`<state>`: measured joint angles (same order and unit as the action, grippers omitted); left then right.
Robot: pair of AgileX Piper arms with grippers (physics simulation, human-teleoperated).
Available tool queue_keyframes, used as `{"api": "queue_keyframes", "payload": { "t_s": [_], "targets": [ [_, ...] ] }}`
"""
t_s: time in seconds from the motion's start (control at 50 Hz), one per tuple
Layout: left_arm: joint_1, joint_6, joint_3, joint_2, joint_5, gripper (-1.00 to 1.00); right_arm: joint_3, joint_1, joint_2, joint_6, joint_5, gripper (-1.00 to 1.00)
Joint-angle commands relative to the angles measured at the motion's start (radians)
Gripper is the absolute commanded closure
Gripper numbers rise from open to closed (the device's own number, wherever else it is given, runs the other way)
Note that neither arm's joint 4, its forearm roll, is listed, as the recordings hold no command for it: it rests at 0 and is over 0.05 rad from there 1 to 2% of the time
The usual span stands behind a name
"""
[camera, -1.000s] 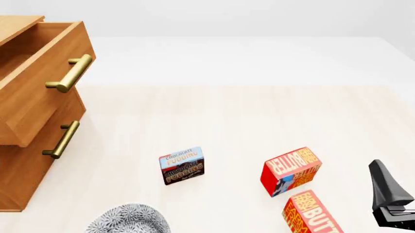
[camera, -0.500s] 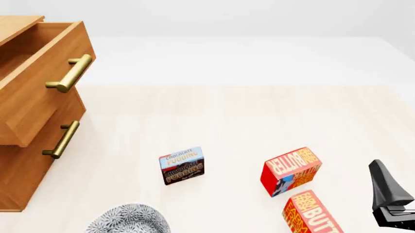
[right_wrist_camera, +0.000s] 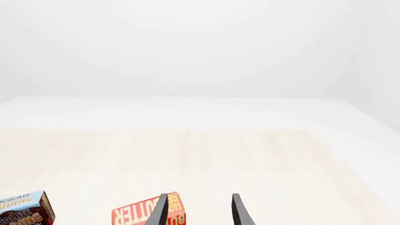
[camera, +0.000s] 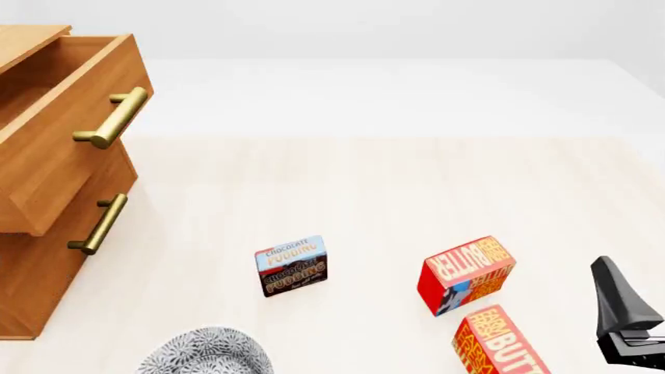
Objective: Put the chocolate pudding in the top drawer of the cabinet and close it.
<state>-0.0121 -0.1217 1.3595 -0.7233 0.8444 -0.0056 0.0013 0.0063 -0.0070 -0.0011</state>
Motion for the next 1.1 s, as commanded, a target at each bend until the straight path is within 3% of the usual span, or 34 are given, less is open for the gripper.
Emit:
{"api": "queue_keyframes", "payload": {
  "t_s": [0.02,0.38,0.58,0.76,1.1],
  "targets": [
    [-0.007,0.029,0.032,-0.046,0.068,-1.00,0.000,0.000,0.000,0.000,0.000,-1.00],
    [-0.035,0.075,0.018,-0.088,0.148,-1.00,0.000,0.000,0.000,0.000,0.000,-1.00],
    [-0.080,0.058,0.041,-0.112,0.157,-1.00,0.000,0.000,0.000,0.000,0.000,-1.00],
    [-0.070,0.058,-0.041,-0.134,0.137,-1.00,0.000,0.000,0.000,0.000,0.000,-1.00],
    [-0.042,0.048,-0.092,-0.137,0.127,-1.00,0.000,0.000,0.000,0.000,0.000,-1.00]
  ]
}}
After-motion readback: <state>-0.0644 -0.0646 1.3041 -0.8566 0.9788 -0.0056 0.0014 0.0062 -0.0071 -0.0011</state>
